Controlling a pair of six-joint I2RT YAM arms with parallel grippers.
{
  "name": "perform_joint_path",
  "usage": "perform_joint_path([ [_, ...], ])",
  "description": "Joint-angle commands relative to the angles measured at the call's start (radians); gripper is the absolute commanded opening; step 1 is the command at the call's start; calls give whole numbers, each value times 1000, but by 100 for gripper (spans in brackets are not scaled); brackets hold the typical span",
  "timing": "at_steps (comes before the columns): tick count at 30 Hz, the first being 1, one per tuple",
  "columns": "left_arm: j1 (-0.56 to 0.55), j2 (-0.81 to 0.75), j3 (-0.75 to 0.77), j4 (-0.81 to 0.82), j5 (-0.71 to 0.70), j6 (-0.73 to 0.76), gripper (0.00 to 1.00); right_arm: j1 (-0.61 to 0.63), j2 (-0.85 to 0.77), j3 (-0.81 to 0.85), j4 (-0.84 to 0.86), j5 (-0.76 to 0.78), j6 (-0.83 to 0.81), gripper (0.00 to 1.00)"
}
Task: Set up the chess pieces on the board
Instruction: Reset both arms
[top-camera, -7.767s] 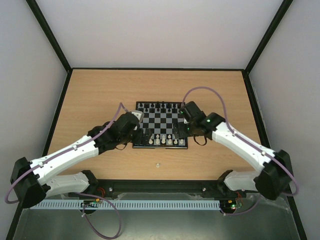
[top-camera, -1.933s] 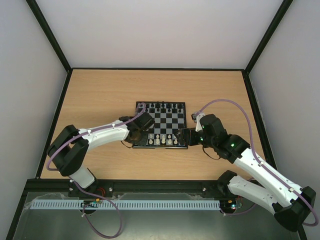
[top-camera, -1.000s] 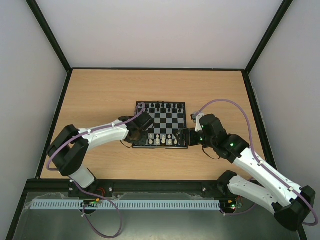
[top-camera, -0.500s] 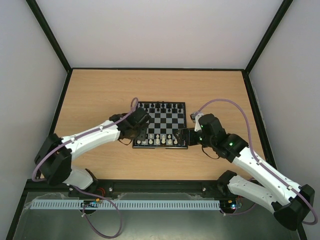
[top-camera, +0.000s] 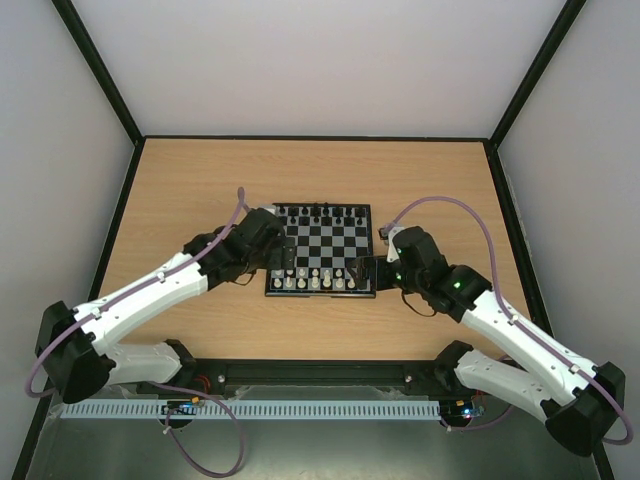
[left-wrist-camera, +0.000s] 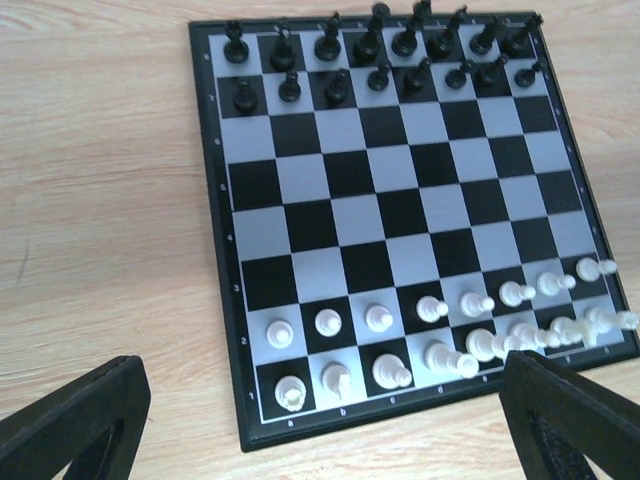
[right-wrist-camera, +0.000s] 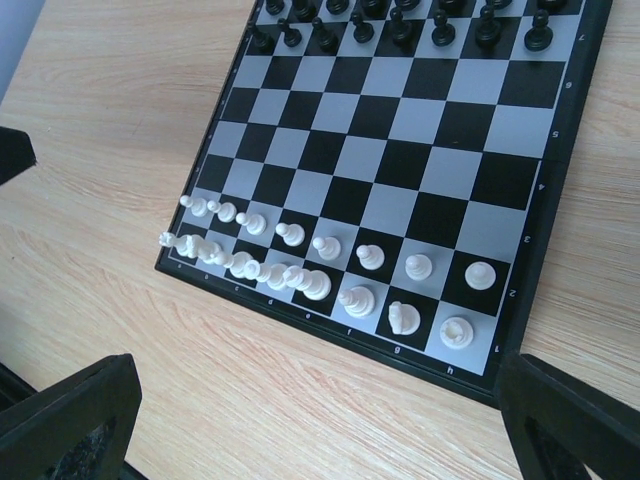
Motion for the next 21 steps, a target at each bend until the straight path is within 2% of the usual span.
perform_joint_path([
  [1,0,-29,-21,28,-108,-38,99,-3,-28,-18,3,33,2,99],
  [17,10,-137,-166,94,-278,-108,99,-3,-184,-131,125,50,-59,99],
  [21,9,-175,-207,168,-270,-70,99,-3,-212,-147,143,96,-64,99],
])
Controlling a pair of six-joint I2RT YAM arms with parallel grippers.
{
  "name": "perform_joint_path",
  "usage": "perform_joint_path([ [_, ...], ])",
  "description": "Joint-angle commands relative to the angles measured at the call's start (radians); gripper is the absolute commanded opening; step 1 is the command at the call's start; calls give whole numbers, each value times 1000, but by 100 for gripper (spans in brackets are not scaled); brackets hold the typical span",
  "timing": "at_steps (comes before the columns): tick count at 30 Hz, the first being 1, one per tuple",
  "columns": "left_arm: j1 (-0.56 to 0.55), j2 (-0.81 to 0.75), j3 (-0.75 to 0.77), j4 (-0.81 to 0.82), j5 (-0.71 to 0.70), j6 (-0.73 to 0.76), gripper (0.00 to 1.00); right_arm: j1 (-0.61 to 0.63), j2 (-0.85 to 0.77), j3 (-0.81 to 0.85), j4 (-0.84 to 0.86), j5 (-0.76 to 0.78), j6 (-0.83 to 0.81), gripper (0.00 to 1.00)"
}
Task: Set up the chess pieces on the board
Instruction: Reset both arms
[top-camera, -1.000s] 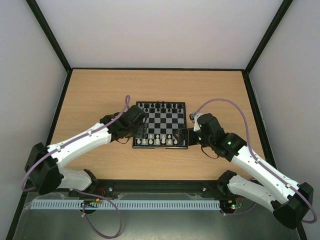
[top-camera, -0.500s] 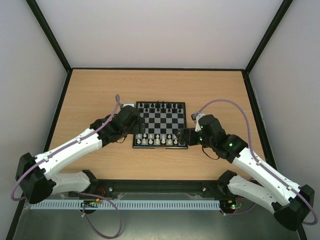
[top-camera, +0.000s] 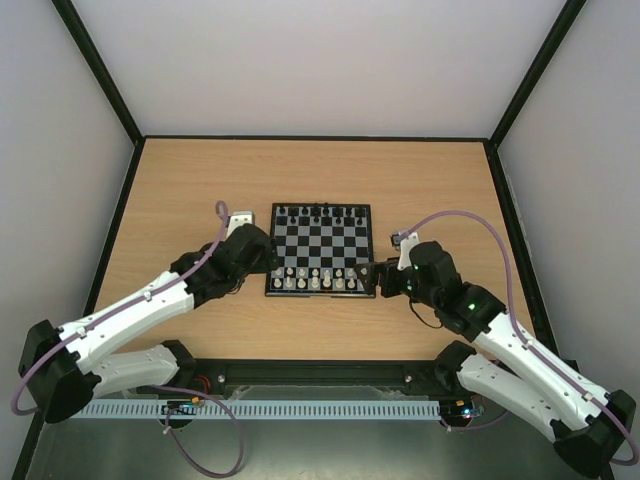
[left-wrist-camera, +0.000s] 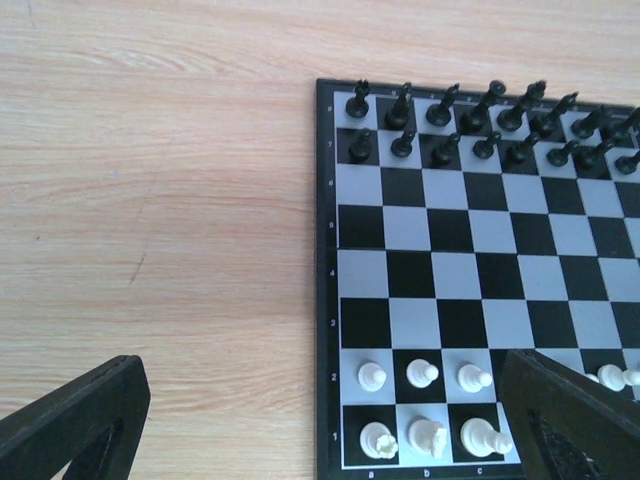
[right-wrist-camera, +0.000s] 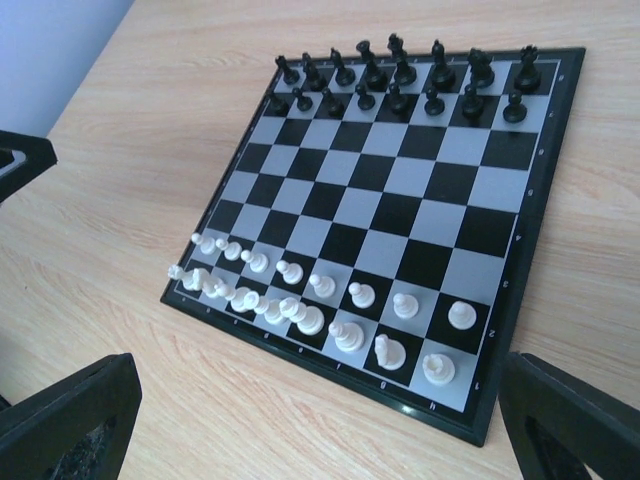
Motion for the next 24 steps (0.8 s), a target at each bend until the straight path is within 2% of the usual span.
perform_joint_path([
  [1,6,-52,-51,107,-37,35,99,-2,-37,-27,53,60,-27,99],
  [12,6,-106,-182,478,-20,238,99,-3,-79,-130,134,105,30,99],
  [18,7,-61,-178,594,-41,274,99,-3,-127,-198,150,113,73,99],
  [24,14,4,-75,640,-34,354,99,-3,-138,-223,174,115,75,98],
])
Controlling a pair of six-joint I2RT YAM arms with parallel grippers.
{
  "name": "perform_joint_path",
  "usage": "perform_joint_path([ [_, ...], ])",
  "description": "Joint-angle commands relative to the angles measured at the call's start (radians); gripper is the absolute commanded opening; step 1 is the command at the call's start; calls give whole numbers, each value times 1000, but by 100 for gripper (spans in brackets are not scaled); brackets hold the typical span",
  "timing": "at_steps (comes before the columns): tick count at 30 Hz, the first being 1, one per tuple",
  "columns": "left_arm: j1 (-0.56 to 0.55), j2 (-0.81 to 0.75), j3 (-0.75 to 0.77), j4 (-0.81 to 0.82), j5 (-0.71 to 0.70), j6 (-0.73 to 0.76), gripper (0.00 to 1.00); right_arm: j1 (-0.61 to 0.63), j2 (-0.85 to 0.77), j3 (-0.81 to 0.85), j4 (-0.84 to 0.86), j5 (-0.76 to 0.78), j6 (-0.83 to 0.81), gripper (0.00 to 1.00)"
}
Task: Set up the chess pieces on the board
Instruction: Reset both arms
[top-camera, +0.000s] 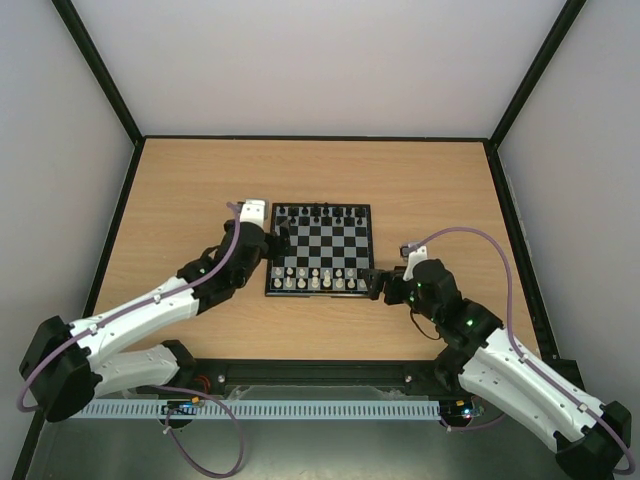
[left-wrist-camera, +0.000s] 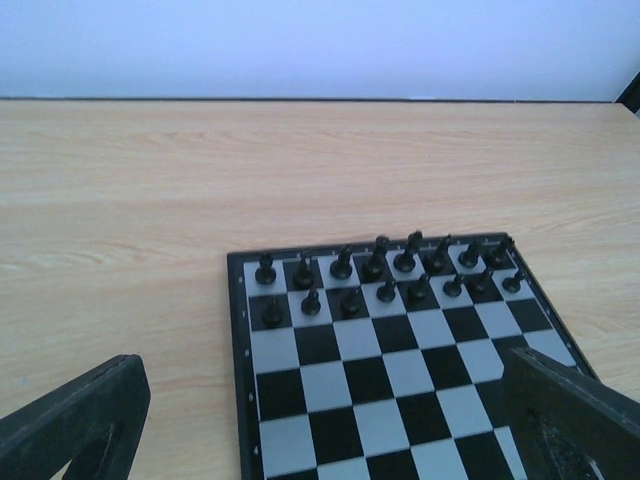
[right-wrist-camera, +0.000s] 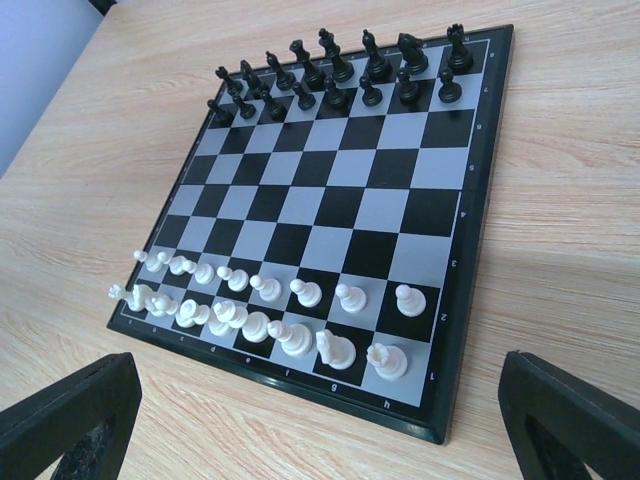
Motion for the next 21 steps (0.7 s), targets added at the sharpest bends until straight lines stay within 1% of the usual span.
perform_joint_path([
  [1,15,24,91,105,-10,96,99,-3,-6,-23,58,19,5,99],
  [4,32,9,120,133,6,166,99,-2,9,-32,76,28,-11,99],
  [8,75,-36,119,176,24,250,99,-2,39,-44,115,78,-46,99],
  [10,109,-57,114,185,19,267,99,-3,44,-66,165,108,-54,99],
  [11,131,-67,107,190,28,273,99,-2,46,-81,217,122,-61,99],
  [14,213,-96,82,197,72,269,99,-2,91,-99,319,171,-76,99],
  [18,314,-141,22,212,132,238,99,-2,226,-79,453,248,-129,99],
  [21,367,-175,-47,266,188,212,99,-19,326,-60,546,397,-217,99],
])
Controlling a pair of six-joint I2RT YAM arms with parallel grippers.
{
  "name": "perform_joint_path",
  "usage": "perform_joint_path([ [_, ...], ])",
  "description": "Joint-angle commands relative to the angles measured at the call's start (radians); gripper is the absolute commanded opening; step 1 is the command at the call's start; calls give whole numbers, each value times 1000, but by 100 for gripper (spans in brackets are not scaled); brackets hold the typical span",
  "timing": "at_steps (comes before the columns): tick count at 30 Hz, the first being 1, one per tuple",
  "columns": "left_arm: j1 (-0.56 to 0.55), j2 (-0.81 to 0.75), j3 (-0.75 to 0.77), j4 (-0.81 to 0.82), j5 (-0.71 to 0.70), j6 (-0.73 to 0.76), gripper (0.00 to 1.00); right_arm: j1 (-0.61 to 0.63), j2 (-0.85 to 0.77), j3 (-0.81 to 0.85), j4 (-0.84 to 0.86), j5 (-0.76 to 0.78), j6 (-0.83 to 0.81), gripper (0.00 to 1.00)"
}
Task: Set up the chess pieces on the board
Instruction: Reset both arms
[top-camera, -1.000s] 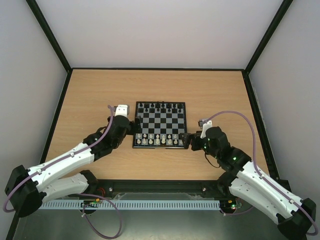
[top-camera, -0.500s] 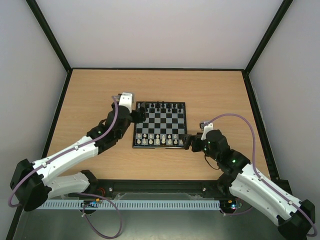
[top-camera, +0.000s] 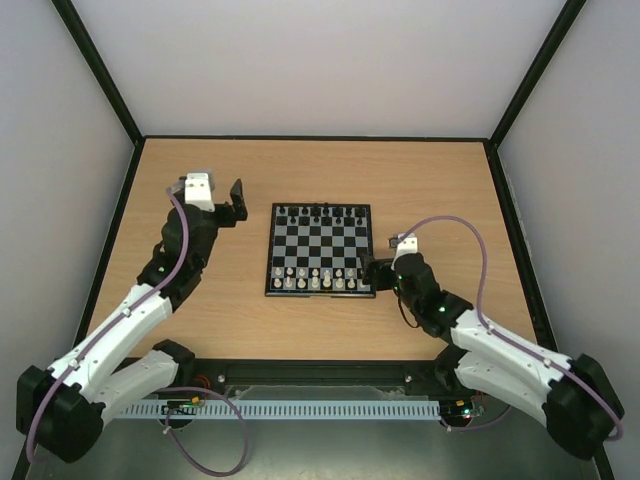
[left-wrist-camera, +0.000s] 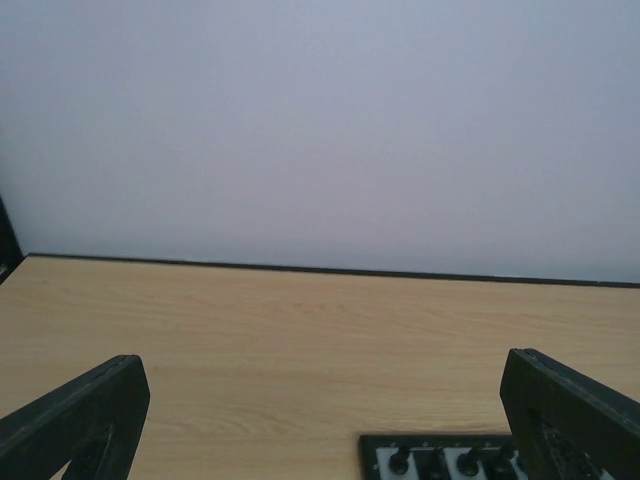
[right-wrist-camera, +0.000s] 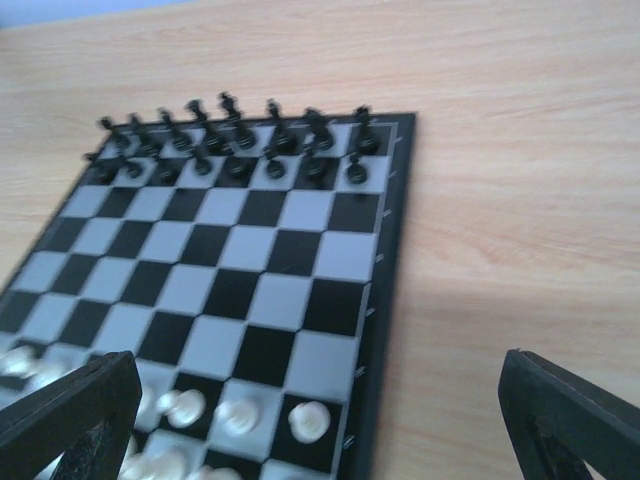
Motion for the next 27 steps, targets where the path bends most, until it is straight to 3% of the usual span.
perform_joint_path([
  [1,60,-50,-106,108,89,-21,99,-51,110,28,222,212,-134,99],
  [8,98,-13,-175,198,128,-54,99,-394,126,-8,386,207,-139,99],
  [11,120,16,-186,229,144,-61,99,-484,149,-43,471,239,-147,98],
  [16,166,61,-216,291,174,-66,99,-508,253,-123,674,277,-190,99],
  [21,245,130,-261,384,229,-53,99,-519,463,-147,858,300,-175,99],
  [24,302,171,-281,435,277,-35,99,-525,549,-86,842,310,-201,99],
  [27,345,217,-311,499,301,-16,99,-539,602,-98,955,294,-246,99],
])
